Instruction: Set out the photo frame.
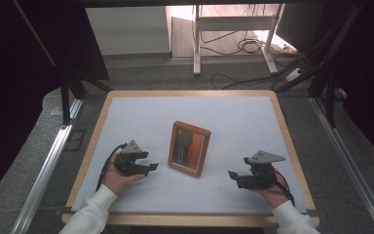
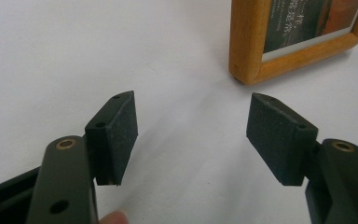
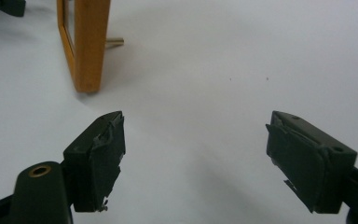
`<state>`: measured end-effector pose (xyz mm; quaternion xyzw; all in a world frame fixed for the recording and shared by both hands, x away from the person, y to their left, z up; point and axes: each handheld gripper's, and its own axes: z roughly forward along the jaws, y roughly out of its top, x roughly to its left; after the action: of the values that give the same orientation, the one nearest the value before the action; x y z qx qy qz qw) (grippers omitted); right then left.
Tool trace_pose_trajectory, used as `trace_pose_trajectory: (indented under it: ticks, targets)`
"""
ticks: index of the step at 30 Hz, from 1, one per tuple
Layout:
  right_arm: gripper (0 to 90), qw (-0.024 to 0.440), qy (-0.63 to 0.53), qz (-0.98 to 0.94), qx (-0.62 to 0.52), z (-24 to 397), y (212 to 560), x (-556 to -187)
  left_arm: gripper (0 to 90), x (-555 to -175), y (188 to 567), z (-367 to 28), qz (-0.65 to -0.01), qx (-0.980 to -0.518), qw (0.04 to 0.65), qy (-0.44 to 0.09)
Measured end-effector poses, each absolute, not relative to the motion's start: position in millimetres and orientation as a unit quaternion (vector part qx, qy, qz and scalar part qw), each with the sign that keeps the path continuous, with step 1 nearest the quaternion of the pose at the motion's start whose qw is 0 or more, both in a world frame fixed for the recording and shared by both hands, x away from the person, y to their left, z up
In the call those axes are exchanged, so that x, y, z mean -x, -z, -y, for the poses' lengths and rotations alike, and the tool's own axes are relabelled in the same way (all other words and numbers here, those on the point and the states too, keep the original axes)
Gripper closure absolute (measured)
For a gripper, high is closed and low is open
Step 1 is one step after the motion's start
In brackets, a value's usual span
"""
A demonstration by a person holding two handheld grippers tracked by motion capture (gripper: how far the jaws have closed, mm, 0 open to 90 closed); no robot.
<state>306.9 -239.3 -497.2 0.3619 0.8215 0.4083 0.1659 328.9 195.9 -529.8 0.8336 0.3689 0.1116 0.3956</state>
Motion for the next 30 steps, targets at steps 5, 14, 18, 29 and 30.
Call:
trace_pose_trajectory:
  ticks: [5, 14, 18, 29, 30]
  targets:
    - [19.2, 0.168, -0.401, -0.825, -0.361, 239.3, 501.6, -305.5, 33.2, -331.0, 529.2, -193.2, -0.368, -0.834, 0.396, -0.113]
    - [19.1, 0.171, -0.397, -0.827, -0.361, 239.5, 504.1, -305.1, 67.2, -336.1, 524.2, -189.4, -0.355, -0.83, 0.413, -0.117]
    - [19.1, 0.174, -0.389, -0.831, -0.357, 237.5, 505.6, -304.5, 87.1, -348.3, 523.9, -176.9, -0.342, -0.841, 0.406, -0.103]
    - [19.1, 0.179, -0.381, -0.837, -0.35, 235.8, 508.5, -303.6, 90.0, -368.6, 528.3, -156.2, -0.343, -0.847, 0.392, -0.1]
    - [19.1, 0.178, -0.381, -0.837, -0.35, 235.7, 508.7, -303.7, 90.0, -369.9, 528.0, -155.1, -0.344, -0.846, 0.395, -0.098]
